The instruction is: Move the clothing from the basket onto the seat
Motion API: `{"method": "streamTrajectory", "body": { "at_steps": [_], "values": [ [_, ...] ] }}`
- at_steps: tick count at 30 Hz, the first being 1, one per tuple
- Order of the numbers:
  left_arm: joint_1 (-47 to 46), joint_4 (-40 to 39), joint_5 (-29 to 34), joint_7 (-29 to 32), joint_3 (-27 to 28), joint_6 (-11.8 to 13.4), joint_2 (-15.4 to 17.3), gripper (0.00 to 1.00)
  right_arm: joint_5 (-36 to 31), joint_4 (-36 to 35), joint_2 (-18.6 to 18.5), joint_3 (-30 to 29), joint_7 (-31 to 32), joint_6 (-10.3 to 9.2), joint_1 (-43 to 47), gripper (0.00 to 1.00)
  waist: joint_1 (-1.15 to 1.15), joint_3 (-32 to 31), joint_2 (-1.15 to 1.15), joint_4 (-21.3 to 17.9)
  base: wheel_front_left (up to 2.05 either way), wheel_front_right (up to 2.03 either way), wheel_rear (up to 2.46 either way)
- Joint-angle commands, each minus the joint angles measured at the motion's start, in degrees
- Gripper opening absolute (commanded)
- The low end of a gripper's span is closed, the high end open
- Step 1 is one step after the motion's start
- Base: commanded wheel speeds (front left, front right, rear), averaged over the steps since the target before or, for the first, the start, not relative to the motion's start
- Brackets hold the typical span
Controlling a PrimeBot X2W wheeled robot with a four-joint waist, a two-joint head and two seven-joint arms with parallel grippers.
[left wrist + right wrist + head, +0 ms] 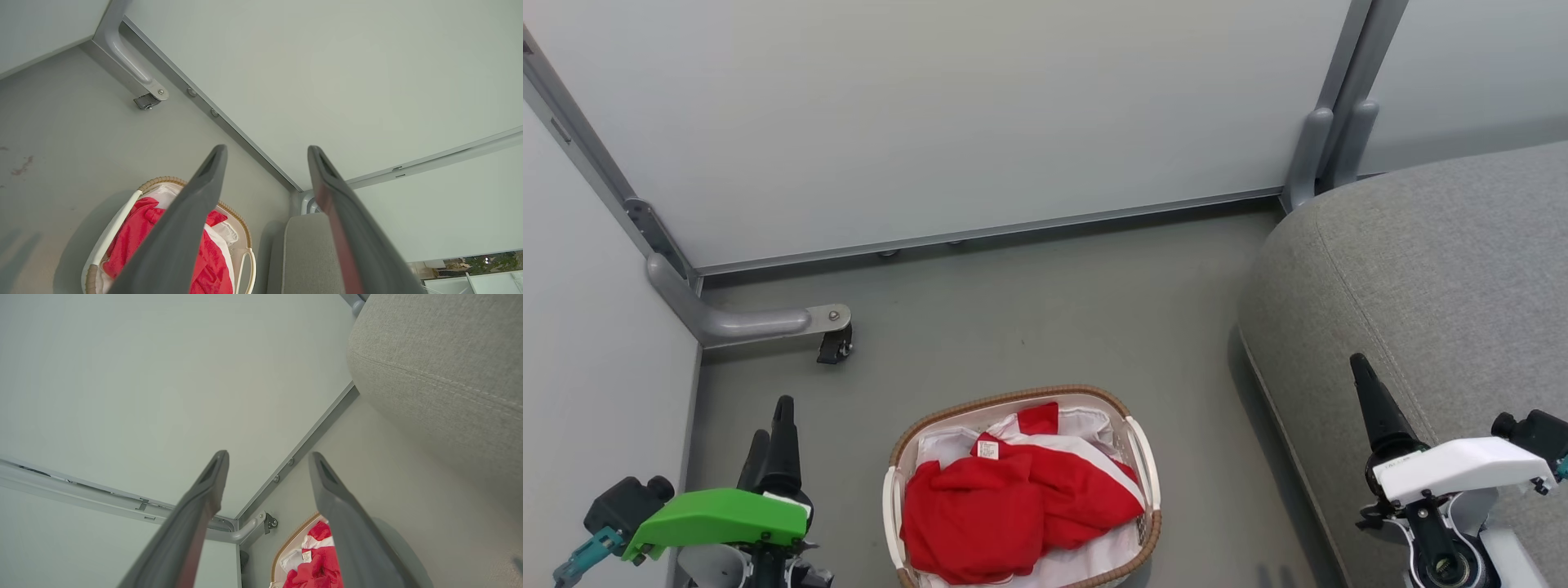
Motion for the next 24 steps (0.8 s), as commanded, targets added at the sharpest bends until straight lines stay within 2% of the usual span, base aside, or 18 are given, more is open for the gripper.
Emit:
{"method": "streamTrajectory", "body": {
  "at_steps": [1, 24],
  "values": [
    [-1.91, -0.25, 2.85, -0.82, -0.52, 0.25, 0.82, 1.00, -2.48, -0.52, -0.95, 0.62, -0.77, 0.01, -1.81, 1.00, 0.00, -0.02, 0.00, 0.02, 0.00, 0.00, 0.00],
    [-3.24, 3.33, 21.95, -5.30, -5.45, 2.00, 2.10, 1.00, -21.67, 2.28, -2.85, 4.76, -5.28, 0.01, -3.52, 1.00, 0.00, -0.16, 0.00, 0.03, 0.00, 0.00, 0.00]
  ]
}}
